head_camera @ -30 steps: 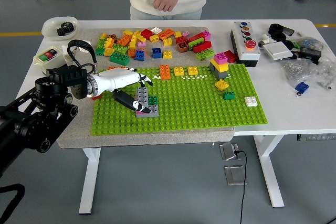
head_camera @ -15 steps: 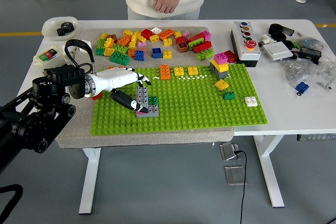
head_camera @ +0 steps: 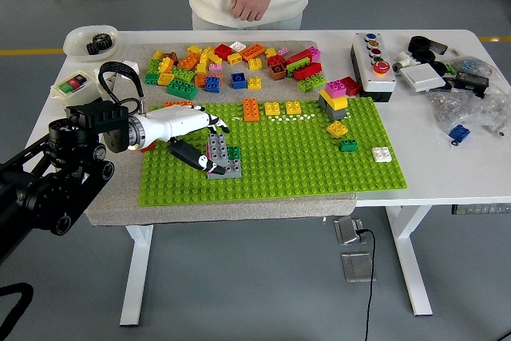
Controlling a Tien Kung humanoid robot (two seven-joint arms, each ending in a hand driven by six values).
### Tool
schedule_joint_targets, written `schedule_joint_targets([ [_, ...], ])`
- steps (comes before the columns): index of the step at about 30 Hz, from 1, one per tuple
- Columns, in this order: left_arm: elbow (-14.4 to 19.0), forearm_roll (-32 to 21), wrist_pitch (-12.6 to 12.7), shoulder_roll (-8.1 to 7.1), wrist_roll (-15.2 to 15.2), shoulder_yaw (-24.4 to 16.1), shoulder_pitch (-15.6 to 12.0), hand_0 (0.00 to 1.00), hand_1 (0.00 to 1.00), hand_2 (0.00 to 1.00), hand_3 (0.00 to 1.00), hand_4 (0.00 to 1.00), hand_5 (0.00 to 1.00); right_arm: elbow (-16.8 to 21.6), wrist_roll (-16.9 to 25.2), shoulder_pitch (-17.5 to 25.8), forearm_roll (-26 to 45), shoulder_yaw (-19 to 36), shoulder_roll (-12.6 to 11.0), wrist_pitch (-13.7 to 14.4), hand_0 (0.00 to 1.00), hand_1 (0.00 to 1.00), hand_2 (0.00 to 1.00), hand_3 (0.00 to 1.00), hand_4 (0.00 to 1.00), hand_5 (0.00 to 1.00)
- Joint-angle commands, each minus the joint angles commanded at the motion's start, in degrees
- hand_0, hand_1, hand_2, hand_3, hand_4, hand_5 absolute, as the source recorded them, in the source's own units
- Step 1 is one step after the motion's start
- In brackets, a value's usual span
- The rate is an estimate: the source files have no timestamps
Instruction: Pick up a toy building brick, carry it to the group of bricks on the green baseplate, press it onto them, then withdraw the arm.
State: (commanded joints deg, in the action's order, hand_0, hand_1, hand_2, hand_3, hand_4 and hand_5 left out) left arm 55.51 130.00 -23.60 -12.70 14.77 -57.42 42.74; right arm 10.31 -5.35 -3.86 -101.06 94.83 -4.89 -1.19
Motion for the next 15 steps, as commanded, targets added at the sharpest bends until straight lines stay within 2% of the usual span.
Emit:
schedule_joint_targets([
  [3, -0.2, 0.0, 0.3, 0.03, 0.0, -0.1, 0.1, 0.998, 0.892, 0.739, 0.835, 0.998, 0.69, 0.0, 0.0, 0.0, 0.0, 0.0, 0.0, 0.0, 0.745, 0.64, 0.681, 0.642, 0.855, 0.572],
  [10, -1.7, 0.0, 3.5, 0.59, 0.8, 0.0, 0.9, 0.998, 0.891, 0.748, 0.838, 0.998, 0.688, 0.0, 0.0, -0.1, 0.1, -0.2, 0.0, 0.0, 0.745, 0.64, 0.681, 0.642, 0.855, 0.572],
  [15, -0.7, -0.8, 4.5, 1.05, 1.0, 0.5, 0.8, 0.998, 0.891, 0.748, 0.838, 0.998, 0.688, 0.0, 0.0, 0.0, 0.0, -0.2, 0.0, 0.0, 0.745, 0.64, 0.681, 0.642, 0.855, 0.572],
])
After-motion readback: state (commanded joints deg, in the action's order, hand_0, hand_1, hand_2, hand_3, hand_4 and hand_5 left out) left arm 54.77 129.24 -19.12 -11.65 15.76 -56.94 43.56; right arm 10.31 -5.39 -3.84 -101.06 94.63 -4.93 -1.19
